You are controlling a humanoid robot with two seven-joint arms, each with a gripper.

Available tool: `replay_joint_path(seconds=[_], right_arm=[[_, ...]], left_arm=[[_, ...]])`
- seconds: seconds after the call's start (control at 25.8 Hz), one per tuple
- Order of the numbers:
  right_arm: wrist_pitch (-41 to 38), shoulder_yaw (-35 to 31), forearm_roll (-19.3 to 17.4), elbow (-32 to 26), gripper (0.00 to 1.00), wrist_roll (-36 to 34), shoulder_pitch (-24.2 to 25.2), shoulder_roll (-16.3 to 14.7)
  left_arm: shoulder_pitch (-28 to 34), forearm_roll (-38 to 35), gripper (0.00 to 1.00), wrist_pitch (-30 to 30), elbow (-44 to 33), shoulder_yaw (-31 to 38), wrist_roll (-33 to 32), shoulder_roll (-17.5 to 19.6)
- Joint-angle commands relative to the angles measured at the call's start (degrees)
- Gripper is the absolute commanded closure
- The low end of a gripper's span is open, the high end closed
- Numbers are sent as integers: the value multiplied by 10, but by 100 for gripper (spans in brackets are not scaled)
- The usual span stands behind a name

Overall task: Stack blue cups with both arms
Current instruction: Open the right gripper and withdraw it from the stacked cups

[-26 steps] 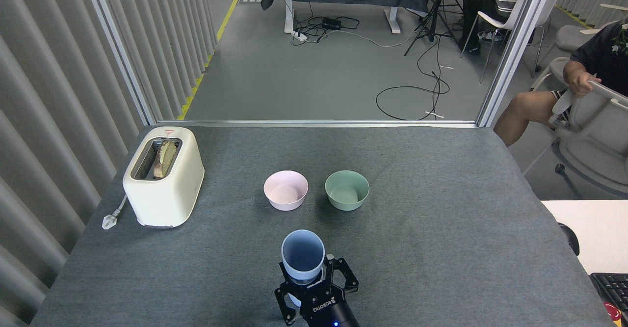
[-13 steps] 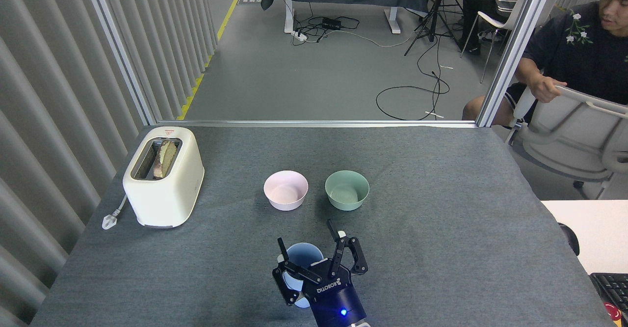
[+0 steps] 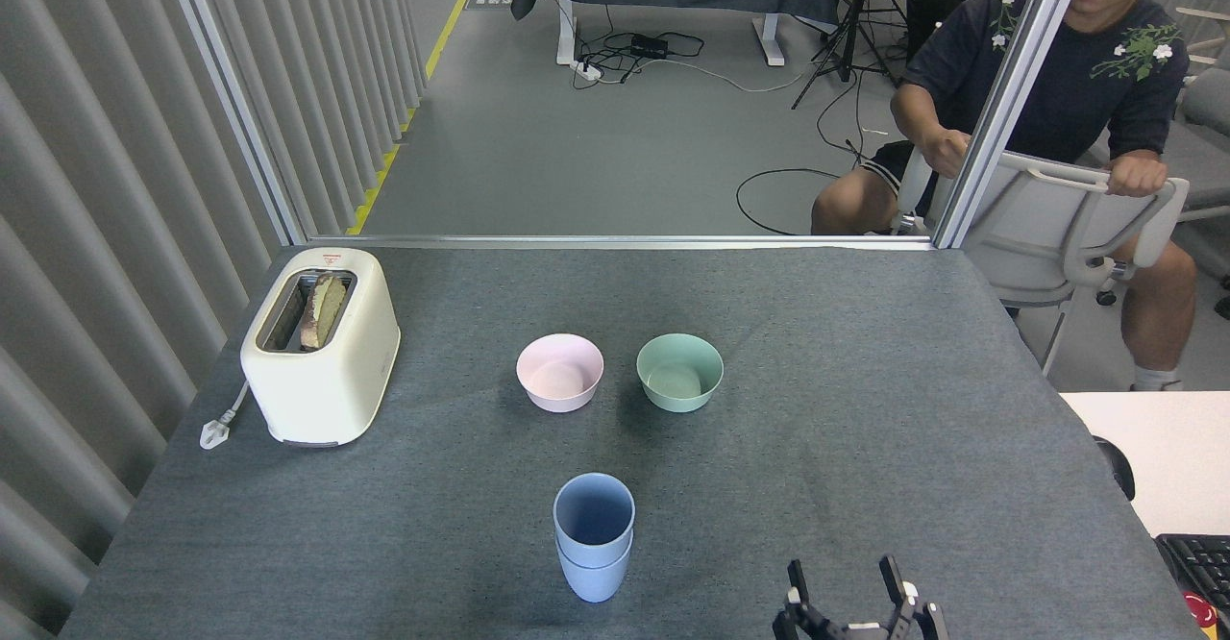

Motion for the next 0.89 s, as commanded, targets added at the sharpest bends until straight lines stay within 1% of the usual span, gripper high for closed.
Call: replay_joint_path(seconds=[0.0,0.08,0.15,0.27,0.54,0.7,0.85], right_arm=[[-11,-16,-17,15,0,-14,68,-6],[-11,-16,-17,18,0,-14,85,-3],[-11,-17,-17,17,0,-14,88,4],[-11,-16,-17,12,0,-14,88,4],[-12,-15,-17,-4,0,-15,87,-3],[-11,-16,-16,-23,0,-16,89,-9],[-10,-16,-14,-24,0,-25,89,-11]], left_arm=[[-4,0,0,-1,0,0,0,0],[-7,0,0,-1,1,0,-1,3],[-7,0,0,-1,1,0,-1,4],[-8,0,0,-1,0,0,-1,5],[0,0,0,-8,-3,-1,-2,7],[1,0,0,-38,-4,-1,-4,7],[1,0,0,-45,-3,0,-6,7]])
